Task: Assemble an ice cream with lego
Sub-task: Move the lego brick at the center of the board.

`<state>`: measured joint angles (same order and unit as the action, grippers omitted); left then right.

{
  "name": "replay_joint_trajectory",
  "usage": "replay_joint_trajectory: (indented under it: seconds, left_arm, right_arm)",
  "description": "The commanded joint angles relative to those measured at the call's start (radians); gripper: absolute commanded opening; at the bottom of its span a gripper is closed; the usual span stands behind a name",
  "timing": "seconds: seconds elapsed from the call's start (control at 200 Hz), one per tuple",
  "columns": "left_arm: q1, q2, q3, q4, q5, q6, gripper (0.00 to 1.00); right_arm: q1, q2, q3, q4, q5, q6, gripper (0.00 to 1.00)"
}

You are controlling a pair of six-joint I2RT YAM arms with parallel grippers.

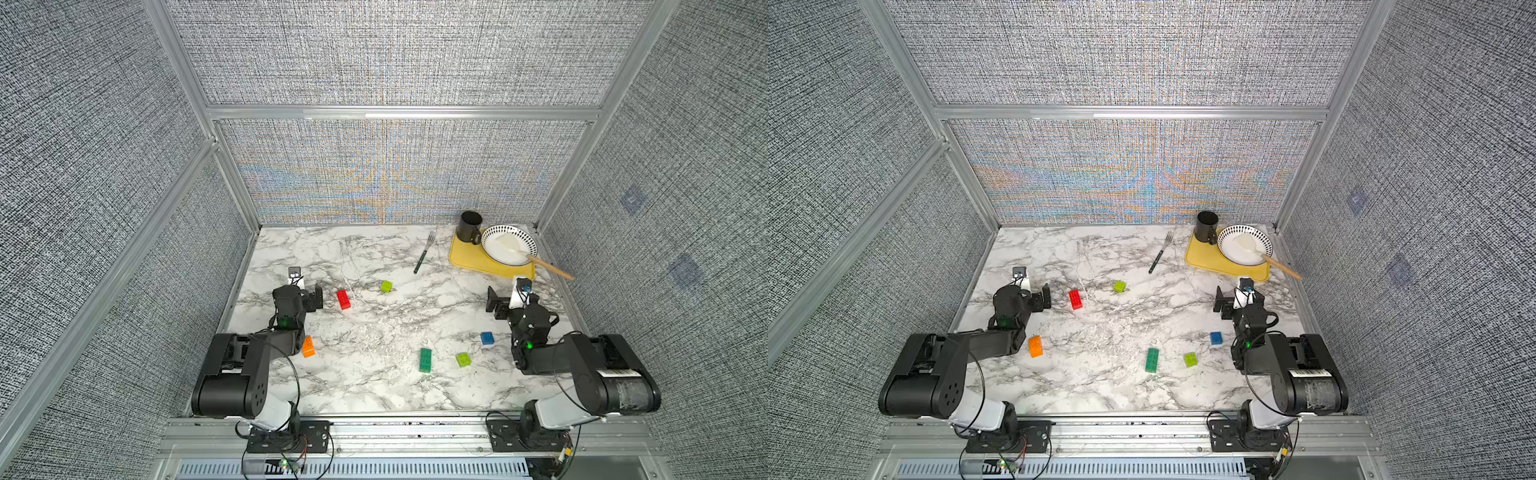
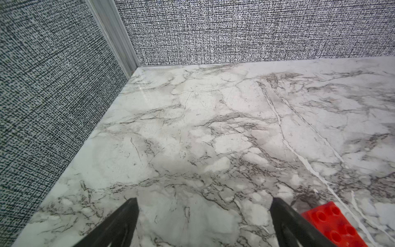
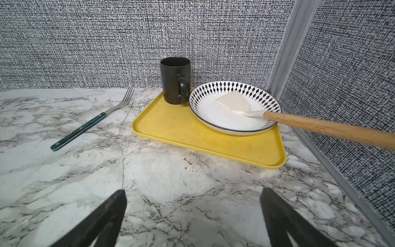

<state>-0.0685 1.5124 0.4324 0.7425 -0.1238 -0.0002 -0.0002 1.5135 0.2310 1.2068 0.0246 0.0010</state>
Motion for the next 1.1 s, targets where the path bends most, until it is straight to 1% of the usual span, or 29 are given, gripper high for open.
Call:
replay_joint_trajectory:
  seconds: [0.0,0.811,0.921,0.961,1.021,1.051,1.096]
  left_arm:
    - [0.001,-0.006,-0.003,0.011,0.023,0.010,0.99]
    - [0.007,-0.002,0.002,0.004,0.033,0.004,1.00]
    - [0.006,-0.006,-0.002,0.009,0.036,0.004,1.00]
    - [0.008,-0.009,-0.008,0.019,0.039,0.001,0.99]
    - [0.010,-0.050,-0.011,0.011,0.031,-0.013,1.00]
    - [0.010,-0.099,0.003,-0.043,0.032,-0.009,1.00]
    - [0.013,-0.181,0.043,-0.184,0.033,-0.012,1.00]
  right_arm:
    - [0.001,0.002,0.005,0.010,0.008,-0.002,0.99]
    - [0.002,0.003,0.007,0.008,0.009,-0.002,0.99]
    - [0.010,-0.010,0.001,0.018,0.028,-0.008,0.99]
    - [0.017,-0.058,0.014,-0.032,0.031,-0.016,0.99]
    - [0.033,-0.158,0.105,-0.297,0.046,-0.013,0.99]
    - [0.036,-0.193,0.150,-0.406,0.035,-0.009,0.99]
    - [0.042,-0.235,0.192,-0.495,0.000,-0.008,0.99]
